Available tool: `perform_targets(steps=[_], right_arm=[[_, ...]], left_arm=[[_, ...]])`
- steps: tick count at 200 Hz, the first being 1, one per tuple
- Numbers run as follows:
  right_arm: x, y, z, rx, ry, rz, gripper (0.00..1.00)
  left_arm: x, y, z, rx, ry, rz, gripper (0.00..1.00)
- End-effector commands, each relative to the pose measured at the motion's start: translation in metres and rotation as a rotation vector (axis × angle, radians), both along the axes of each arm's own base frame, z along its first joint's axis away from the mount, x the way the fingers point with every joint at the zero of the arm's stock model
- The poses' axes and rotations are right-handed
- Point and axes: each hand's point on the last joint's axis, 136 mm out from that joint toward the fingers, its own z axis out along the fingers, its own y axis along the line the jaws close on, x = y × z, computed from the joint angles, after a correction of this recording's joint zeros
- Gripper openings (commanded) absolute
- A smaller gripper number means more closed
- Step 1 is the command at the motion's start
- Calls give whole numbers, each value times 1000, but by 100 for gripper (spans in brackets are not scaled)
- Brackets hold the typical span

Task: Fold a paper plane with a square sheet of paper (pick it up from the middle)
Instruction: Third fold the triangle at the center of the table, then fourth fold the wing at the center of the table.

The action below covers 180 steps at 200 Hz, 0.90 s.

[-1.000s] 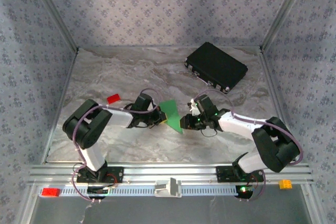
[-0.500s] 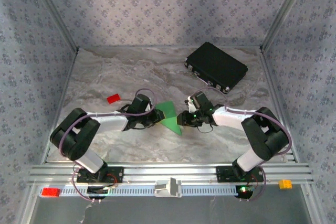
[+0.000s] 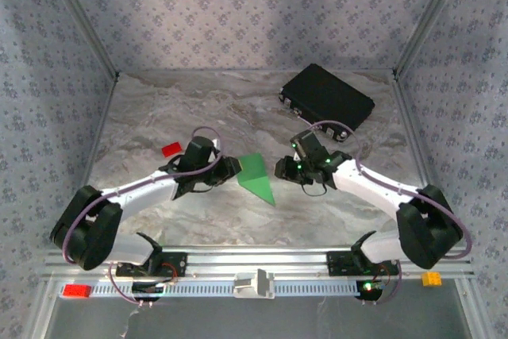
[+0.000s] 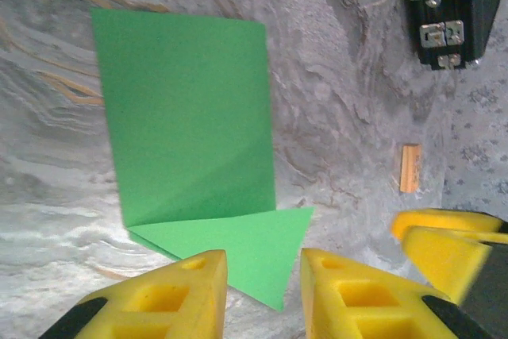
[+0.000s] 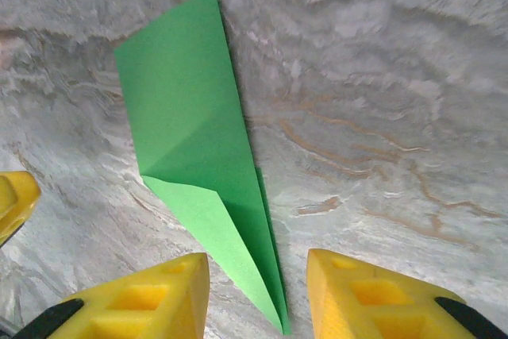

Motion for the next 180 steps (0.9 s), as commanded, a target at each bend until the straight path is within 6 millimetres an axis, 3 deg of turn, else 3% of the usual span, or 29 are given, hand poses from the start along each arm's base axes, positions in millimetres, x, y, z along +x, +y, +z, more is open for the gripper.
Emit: perform_targets(steps=[1,88,120,150,180], right_arm=[[-4,-18,-1,-60,25,-52,39],[0,-13,-9,-58,-6,-10,38],[11,8,-10,13,-98,98,38],[8,30,-20,104,-62,147,38],[7,36,-33,90,-36,180,39]], left_arm=[[3,6,3,19,-6,5,30],[6,19,-3,41,0,29,33],[12,24,-12,22,29,50,34],[15,16,-11,-28,34,41,39],[16,14,-17,-26,59,29,39]])
